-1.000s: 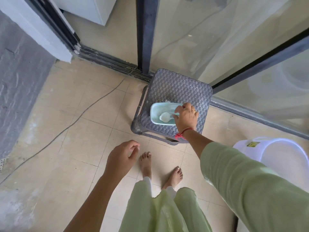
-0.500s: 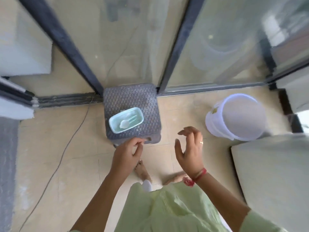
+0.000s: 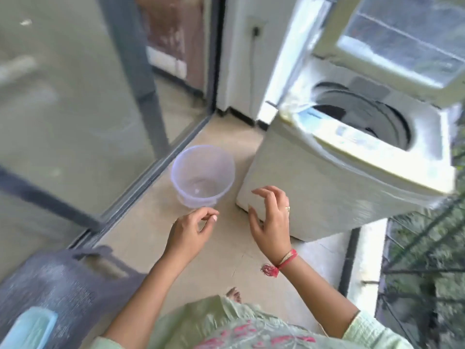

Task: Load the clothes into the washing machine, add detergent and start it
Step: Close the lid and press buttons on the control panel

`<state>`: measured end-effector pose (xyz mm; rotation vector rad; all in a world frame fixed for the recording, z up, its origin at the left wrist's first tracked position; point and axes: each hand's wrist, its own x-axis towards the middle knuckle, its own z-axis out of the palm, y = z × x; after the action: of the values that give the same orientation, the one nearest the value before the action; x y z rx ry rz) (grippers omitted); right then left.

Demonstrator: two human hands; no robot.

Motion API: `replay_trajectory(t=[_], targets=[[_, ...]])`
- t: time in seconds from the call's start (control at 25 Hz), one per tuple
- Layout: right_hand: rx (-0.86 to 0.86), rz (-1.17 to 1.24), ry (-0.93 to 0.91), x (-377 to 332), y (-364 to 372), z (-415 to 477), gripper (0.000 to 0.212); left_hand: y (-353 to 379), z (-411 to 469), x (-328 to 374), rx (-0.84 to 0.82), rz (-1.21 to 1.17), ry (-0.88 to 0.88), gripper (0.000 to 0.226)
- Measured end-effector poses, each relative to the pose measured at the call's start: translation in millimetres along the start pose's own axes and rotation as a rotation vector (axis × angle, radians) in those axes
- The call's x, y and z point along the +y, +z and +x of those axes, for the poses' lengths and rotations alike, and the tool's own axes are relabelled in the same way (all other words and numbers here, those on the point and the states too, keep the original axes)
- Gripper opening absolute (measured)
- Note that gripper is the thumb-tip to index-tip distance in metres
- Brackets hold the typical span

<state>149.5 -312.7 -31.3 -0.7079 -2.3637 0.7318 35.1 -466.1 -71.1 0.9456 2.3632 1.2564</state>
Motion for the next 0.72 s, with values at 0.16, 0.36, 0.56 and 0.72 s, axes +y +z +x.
replay_trajectory(t=[0.16,0.36,0.56,0.72], targets=[[0.248,-0.020,0.114,47,-60,25,0.027,43,65,60,-0.126,0.007,0.184,0.035],[0.427,-0.038,0.194,82,-105,55,0.029,82,129,121,-0.184,0.014,0.381,0.037],[0.490,-0.046,0.204,130,-133,110,0.029,125,206,164,-0.208,-0.018,0.485,0.035],[0.518,-0.073,0.163,172,-148,186,0.025,152,290,194,-0.110,-0.044,0.545,0.035]])
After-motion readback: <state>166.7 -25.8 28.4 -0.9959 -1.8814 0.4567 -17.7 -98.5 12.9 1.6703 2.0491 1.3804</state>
